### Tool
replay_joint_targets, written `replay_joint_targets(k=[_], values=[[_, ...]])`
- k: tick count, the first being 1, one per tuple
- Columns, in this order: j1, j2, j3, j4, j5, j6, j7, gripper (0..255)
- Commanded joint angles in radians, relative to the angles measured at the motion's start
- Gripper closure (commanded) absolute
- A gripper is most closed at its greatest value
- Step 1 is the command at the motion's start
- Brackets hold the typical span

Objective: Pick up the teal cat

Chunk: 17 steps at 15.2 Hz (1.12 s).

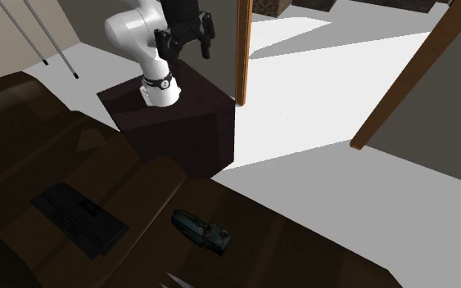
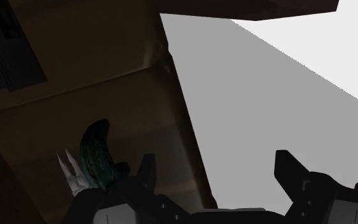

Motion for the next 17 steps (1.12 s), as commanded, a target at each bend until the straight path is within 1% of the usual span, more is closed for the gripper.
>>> replay_joint_targets(k=[1, 9, 17], values=[[-0.008, 0.068, -0.015, 0.01, -0.019, 0.052, -0.028, 0], [-0.037, 0.328, -0.065, 0.068, -0.083, 0.233, -0.115, 0], [-0.068, 0.614, -0.104, 0.206, -0.124, 0.368, -0.19, 0]])
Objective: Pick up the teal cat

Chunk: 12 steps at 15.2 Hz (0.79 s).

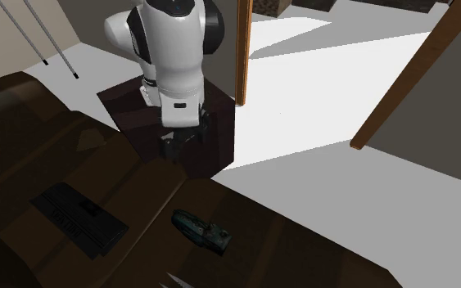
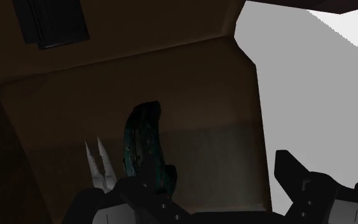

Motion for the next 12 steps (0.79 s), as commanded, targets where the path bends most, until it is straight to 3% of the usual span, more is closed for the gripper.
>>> replay_joint_targets(k=[1, 12], values=[[-0.009, 0.077, -0.009, 0.051, -0.008, 0.023, -0.021, 0], [-0.064, 0.473, -0.034, 0.367, -0.033, 0.096, -0.107, 0]])
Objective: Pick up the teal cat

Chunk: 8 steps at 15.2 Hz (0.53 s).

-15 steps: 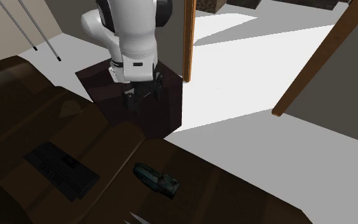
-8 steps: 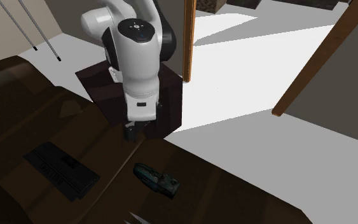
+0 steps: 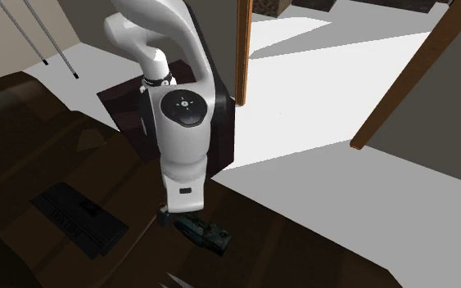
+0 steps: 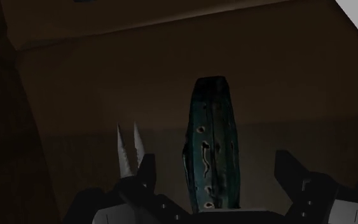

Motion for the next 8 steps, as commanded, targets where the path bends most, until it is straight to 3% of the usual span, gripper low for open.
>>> replay_joint_targets(k=[1, 8], values=[[-0.006, 0.039, -0.001, 0.022, -0.002, 0.017, -0.005, 0], [-0.009, 0.098, 0.001, 0.015, -0.001, 0.081, 0.005, 0]])
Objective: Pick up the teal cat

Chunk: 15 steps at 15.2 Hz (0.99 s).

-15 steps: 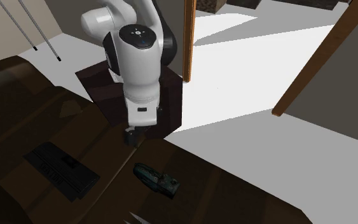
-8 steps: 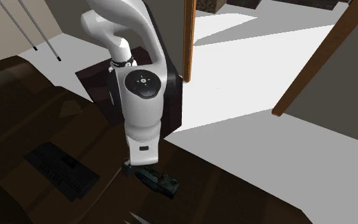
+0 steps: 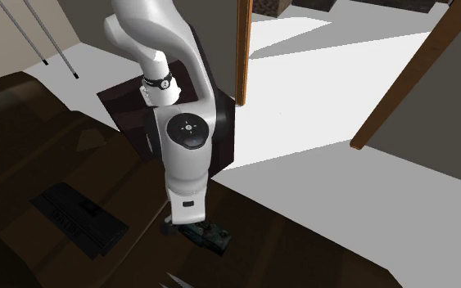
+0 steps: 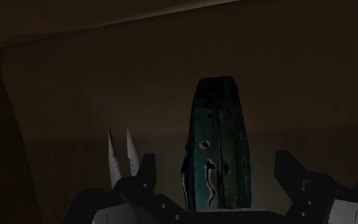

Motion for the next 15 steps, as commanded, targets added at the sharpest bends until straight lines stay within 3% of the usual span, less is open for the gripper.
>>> replay_joint_targets(k=[1, 2, 15], values=[[0.0, 0.009, 0.001, 0.002, 0.0, 0.008, 0.002, 0], [0.0, 0.009, 0.0, 0.0, 0.0, 0.008, 0.002, 255], [0.002, -0.027, -0.001, 0.004, 0.0, -0.031, -0.004, 255]])
